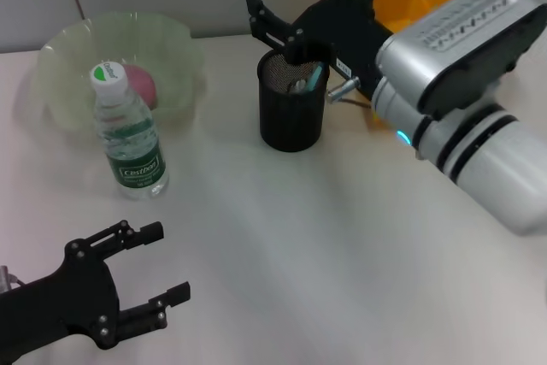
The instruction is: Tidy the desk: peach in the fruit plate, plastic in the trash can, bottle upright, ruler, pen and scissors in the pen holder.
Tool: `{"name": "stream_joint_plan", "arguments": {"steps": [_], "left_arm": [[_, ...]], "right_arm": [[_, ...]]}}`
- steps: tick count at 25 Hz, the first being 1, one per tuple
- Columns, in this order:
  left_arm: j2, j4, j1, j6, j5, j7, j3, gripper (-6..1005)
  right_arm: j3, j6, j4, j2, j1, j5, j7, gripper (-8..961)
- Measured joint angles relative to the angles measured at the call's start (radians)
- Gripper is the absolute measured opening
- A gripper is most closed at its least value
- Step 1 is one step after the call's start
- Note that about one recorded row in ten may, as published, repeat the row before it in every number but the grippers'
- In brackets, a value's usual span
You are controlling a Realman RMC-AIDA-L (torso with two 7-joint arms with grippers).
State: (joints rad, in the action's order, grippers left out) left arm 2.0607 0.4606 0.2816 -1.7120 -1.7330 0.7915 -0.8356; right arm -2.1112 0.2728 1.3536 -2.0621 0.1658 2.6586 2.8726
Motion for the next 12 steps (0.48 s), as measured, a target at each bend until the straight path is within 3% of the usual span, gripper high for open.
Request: {"name": "stream_joint_plan", "arguments": {"steps": [1,6,12], "left_arm": [[0.0,0.002,0.0,0.0,0.0,0.0,0.002,784],[-0.001,0.004,-0.002,-0.002,0.001,-0.001,0.023,784],[-0.003,0.004,-0.008,-0.005,0.001,-0.002,0.039,784]], "right_arm": [[-0.002,-0.08,0.066,0.007,-0.027,0.0,0.024,704],[-0.022,-0.271,0.154,0.029,-0.029,-0.001,0.037,826],[-0.047,-0.389,0.23,0.041,-0.032,-0.001,0.019,824]]}}
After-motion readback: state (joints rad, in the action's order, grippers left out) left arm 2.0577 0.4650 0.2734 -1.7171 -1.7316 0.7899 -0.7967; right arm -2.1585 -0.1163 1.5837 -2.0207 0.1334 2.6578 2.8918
